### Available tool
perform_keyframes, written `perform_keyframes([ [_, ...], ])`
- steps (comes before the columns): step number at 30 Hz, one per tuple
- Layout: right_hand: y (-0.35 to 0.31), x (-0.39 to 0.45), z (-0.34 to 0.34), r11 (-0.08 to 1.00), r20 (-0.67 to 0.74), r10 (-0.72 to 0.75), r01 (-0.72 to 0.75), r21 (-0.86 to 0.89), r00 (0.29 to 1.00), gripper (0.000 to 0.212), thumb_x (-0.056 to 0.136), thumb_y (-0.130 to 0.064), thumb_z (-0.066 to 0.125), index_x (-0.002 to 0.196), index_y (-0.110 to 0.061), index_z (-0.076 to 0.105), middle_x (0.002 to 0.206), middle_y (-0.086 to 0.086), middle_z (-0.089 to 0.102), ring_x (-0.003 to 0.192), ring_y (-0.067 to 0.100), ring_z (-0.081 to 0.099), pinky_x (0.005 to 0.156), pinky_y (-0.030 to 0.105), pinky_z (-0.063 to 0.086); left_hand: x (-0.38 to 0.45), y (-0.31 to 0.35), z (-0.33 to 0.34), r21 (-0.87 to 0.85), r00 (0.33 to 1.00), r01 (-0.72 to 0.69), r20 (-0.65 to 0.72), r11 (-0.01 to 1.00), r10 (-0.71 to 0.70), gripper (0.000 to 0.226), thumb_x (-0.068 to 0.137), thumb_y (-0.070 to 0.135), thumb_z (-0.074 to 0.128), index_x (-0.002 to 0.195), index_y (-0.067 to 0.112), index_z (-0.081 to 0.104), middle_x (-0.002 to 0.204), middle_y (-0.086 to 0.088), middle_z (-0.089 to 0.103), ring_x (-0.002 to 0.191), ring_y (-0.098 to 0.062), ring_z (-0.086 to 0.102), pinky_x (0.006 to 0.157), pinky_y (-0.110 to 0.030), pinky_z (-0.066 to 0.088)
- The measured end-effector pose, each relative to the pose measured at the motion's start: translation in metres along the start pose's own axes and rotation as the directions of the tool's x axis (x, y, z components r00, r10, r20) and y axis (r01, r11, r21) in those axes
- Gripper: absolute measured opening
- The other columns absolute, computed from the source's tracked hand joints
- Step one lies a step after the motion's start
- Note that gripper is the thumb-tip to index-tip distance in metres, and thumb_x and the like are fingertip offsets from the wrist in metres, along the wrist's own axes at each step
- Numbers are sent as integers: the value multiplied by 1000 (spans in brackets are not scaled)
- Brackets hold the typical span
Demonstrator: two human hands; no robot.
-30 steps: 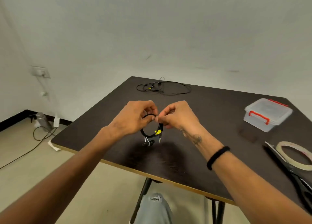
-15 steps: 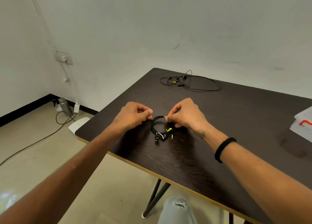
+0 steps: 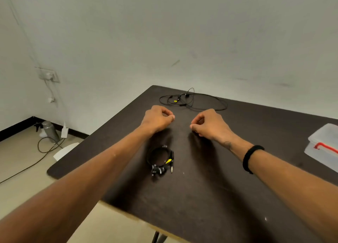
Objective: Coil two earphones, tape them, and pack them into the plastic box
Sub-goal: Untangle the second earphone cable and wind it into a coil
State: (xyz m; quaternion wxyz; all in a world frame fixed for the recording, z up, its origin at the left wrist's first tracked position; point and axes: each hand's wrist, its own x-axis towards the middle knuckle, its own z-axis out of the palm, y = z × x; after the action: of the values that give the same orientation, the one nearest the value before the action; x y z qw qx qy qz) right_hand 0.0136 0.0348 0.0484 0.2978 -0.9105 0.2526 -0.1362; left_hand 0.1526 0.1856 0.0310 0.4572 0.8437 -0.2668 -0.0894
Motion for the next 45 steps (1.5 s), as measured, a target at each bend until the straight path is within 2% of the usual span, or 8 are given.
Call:
perform_keyframes([
  [8, 46, 85, -9, 953, -63, -91, 69, -294, 994, 43, 99, -8, 59, 142, -7, 61, 143, 15, 62, 135, 34, 55, 111, 42, 47, 66, 8, 32, 345, 990, -128, -11, 930, 140, 42, 95, 26, 66, 137, 20, 62, 132, -12, 62, 124, -31, 58, 107, -41, 48],
  [16, 61, 108, -16, 911, 16, -118, 114, -395, 993, 9, 96, -16, 64, 93, -19, 72, 105, 6, 69, 105, 32, 65, 87, 50, 58, 81, 5, 42, 490, 956, -280, 63, 826, 287, 43, 100, 27, 60, 143, 27, 56, 137, -11, 53, 130, -34, 46, 107, -49, 45],
  [21, 59, 66, -36, 907, 31, -259, 255, -336, 965, 8, 103, -24, 54, 100, -30, 57, 100, -8, 60, 96, 19, 57, 86, 50, 52, 58, 26, 55, 505, 809, -582, 283, 637, 515, 43, 102, 43, 58, 143, 32, 57, 145, -2, 50, 138, -25, 40, 112, -49, 40],
  [26, 52, 1, -63, 950, -161, -307, 294, -104, 938, 6, 103, -22, 61, 102, -28, 64, 85, -14, 68, 82, 1, 63, 71, 15, 48, 30, 49, 55, 386, 653, -748, 289, 540, 700, 31, 108, 40, 46, 118, 24, 70, 104, 6, 72, 98, -17, 64, 96, -46, 50],
  [29, 63, -30, -68, 941, -234, -337, 318, -115, 912, 5, 101, -26, 65, 102, -26, 71, 90, -15, 69, 85, 2, 63, 76, 20, 51, 11, 61, 41, 438, 616, -764, 276, 473, 738, 35, 109, 42, 39, 114, 26, 70, 95, 9, 73, 91, -18, 65, 95, -41, 48],
  [37, 113, -74, -60, 933, -353, -355, 303, -195, 866, 16, 103, -17, 63, 115, -18, 74, 100, -6, 73, 92, 12, 66, 83, 29, 54, -26, 68, -10, 436, 719, -597, -84, 674, 690, 24, 107, 31, 54, 112, 20, 75, 82, 8, 74, 82, -18, 64, 80, -33, 51],
  [41, 124, -84, -60, 977, -493, -214, 180, -115, 843, 18, 99, -20, 69, 116, -18, 75, 111, 0, 68, 106, 23, 60, 86, 26, 43, -52, 96, -10, 209, 864, -461, -114, 862, 490, 16, 100, 33, 66, 97, 23, 79, 69, 11, 73, 67, 1, 67, 64, -5, 43],
  [45, 105, -93, -69, 957, -619, -56, 218, 190, 784, 17, 96, -37, 73, 93, -24, 64, 87, -6, 65, 81, 12, 62, 69, 26, 51, -60, 133, 12, -317, 987, -109, 80, 942, 141, 18, 99, 23, 70, 102, 8, 78, 66, 3, 69, 49, -2, 54, 53, -18, 46],
])
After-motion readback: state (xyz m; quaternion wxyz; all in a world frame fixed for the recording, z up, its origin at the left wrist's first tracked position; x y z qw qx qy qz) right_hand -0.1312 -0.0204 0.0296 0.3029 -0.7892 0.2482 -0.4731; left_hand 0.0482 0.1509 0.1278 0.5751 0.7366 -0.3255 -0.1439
